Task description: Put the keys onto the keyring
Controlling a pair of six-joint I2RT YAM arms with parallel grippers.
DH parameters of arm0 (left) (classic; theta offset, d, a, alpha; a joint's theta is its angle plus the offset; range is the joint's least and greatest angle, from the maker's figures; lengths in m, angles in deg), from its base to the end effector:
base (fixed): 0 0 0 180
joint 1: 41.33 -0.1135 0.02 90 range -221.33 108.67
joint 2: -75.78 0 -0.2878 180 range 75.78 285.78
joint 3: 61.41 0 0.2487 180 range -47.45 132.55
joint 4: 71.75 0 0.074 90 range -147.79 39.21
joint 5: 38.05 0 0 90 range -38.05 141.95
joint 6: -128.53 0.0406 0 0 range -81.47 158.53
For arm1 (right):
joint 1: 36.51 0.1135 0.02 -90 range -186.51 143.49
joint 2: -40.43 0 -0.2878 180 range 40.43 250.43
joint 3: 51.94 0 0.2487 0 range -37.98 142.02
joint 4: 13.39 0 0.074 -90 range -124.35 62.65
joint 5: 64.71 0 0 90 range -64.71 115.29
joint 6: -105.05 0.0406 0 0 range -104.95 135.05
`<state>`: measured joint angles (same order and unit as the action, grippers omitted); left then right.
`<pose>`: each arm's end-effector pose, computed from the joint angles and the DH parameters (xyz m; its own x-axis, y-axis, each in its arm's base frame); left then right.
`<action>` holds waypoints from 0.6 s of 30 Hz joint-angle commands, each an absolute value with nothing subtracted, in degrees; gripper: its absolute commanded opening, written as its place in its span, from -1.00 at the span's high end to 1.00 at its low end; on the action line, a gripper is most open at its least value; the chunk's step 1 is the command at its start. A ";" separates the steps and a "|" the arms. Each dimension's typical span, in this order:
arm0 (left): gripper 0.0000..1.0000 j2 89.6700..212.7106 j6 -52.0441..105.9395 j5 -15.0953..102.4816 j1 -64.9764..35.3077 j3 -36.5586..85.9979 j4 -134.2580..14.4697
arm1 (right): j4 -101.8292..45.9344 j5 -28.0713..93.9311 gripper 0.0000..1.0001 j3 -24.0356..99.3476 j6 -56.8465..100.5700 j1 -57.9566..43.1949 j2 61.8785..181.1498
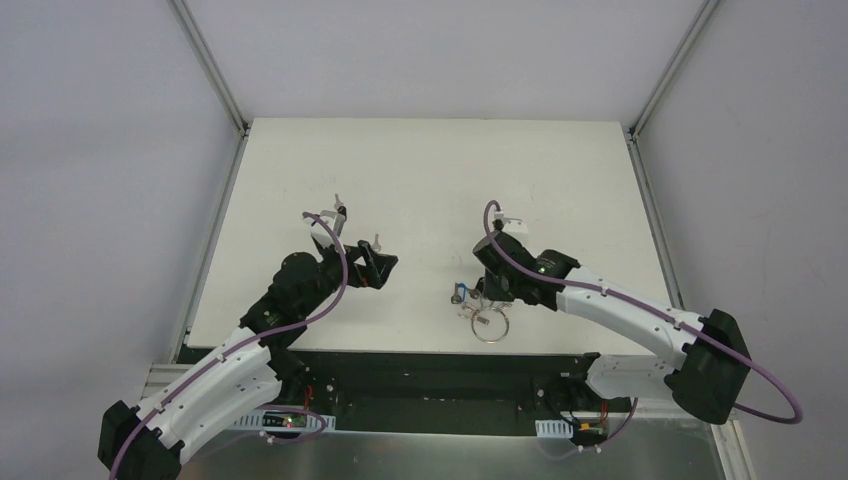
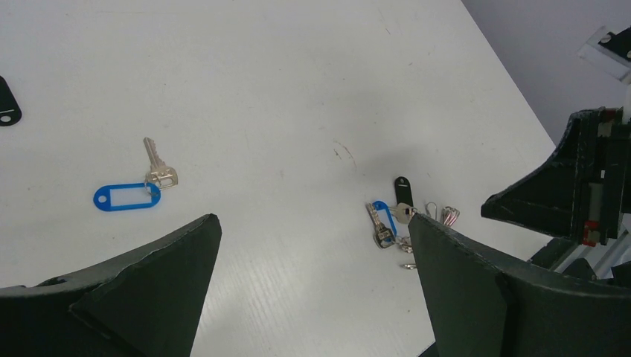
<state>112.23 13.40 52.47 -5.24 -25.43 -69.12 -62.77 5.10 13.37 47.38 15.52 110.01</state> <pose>0.1227 -0.0890 0.2763 -0.2866 -0.3166 -0.9042 0.5081 0.7499 -0.4236 0.1550 0.1759 0.2744 -0.7471 -0.1414 -0.6495 -0.2538 0.9638 0.0821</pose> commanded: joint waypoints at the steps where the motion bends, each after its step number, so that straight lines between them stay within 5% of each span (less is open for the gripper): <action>1: -0.98 112.57 12.82 50.59 -4.53 -24.78 -71.41 | -68.33 12.26 0.95 11.87 43.69 16.84 107.68; 18: -0.98 112.58 12.96 50.59 -4.51 -24.67 -71.23 | -62.98 16.37 1.00 8.91 45.66 22.29 119.21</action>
<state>113.00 13.40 50.98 -5.24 -25.43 -69.12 -65.04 14.81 8.28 45.44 20.90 116.33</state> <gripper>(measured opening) 0.990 0.005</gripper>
